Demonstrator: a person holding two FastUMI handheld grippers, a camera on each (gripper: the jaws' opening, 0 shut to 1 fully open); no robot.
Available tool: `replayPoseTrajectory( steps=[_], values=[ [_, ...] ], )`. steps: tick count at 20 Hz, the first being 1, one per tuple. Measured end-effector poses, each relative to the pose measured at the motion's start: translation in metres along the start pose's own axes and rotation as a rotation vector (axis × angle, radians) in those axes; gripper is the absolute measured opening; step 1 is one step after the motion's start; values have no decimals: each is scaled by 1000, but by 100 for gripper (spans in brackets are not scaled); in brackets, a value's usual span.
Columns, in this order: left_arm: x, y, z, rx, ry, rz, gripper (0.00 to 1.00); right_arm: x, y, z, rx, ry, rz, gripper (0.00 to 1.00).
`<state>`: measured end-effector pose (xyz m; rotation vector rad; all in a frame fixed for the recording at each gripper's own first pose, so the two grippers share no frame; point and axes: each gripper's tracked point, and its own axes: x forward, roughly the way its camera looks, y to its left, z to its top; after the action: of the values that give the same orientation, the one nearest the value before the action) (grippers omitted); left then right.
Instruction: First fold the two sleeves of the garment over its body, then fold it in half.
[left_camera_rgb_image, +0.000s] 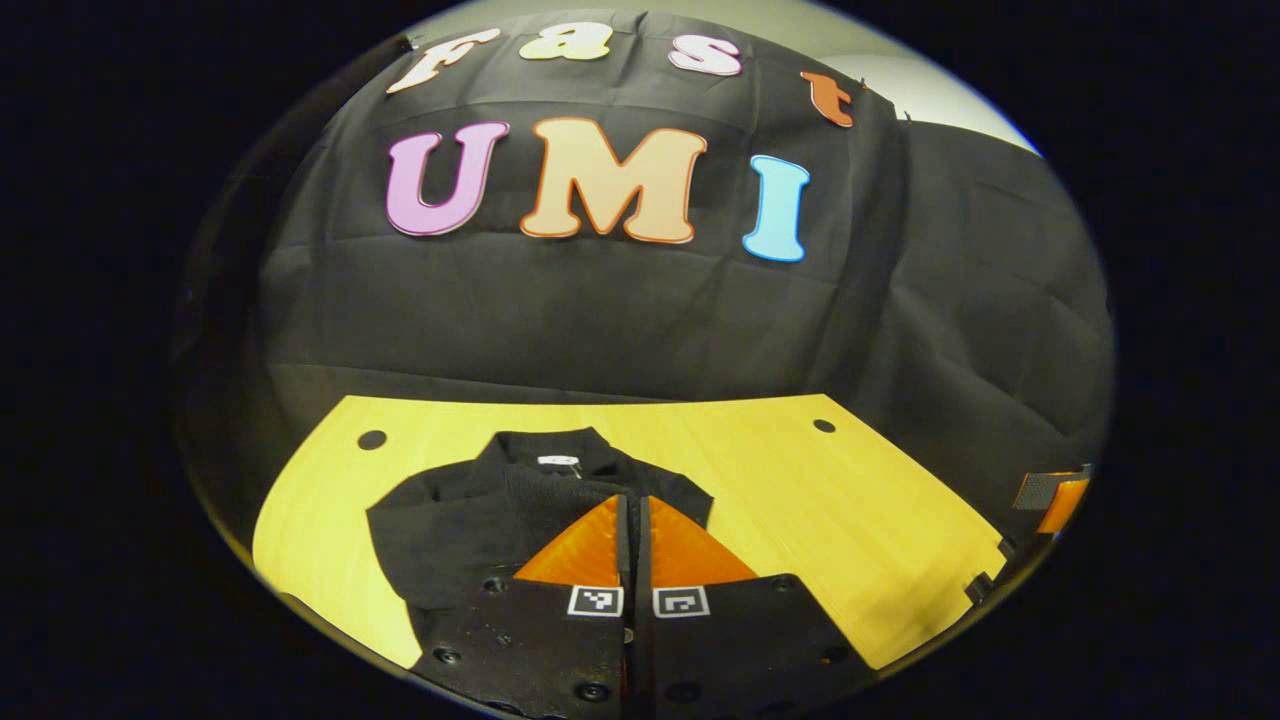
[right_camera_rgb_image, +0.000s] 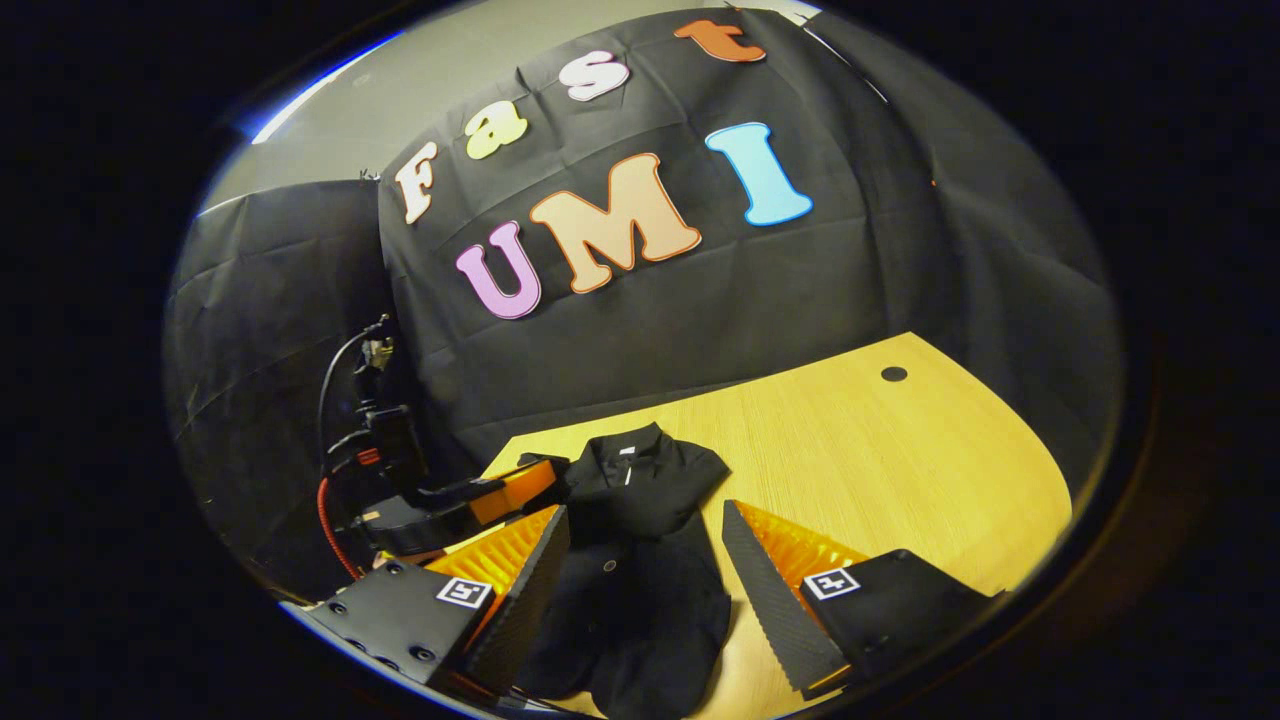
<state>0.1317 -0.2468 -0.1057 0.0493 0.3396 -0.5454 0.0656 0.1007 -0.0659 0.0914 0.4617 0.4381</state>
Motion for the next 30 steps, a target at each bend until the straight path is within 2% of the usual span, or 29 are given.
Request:
replayPoseTrajectory(
  steps=[1, 2, 8, 15, 19, 23, 26, 29, 30],
  values=[
    [5, -5, -5, 2, 10, -6, 0, -3, -2, -4, 4, 9, 0, 92],
    [10, -8, -10, 7, 21, -11, 0, -6, -3, -7, 10, 15, 0, 97],
    [54, -25, -31, -21, 57, -3, 0, -19, -19, -18, 13, 49, -8, 97],
    [95, -60, -50, 15, 109, -42, 0, -24, -38, -19, 36, 55, -37, 97],
    [110, -68, -63, 23, 134, -43, 0, -25, -43, -25, 26, 67, -39, 97],
    [112, -68, -65, -16, 128, -53, 0, -26, -47, -35, 41, 86, -46, 97],
    [110, -72, -60, -65, 111, -79, 4, -27, -48, -38, 40, 87, -51, 97],
    [104, -78, -57, -69, 110, -101, 8, -28, -46, -39, 34, 91, -49, 97],
    [102, -78, -56, -57, 109, -99, 17, -28, -44, -39, 32, 90, -48, 97]
  ],
)
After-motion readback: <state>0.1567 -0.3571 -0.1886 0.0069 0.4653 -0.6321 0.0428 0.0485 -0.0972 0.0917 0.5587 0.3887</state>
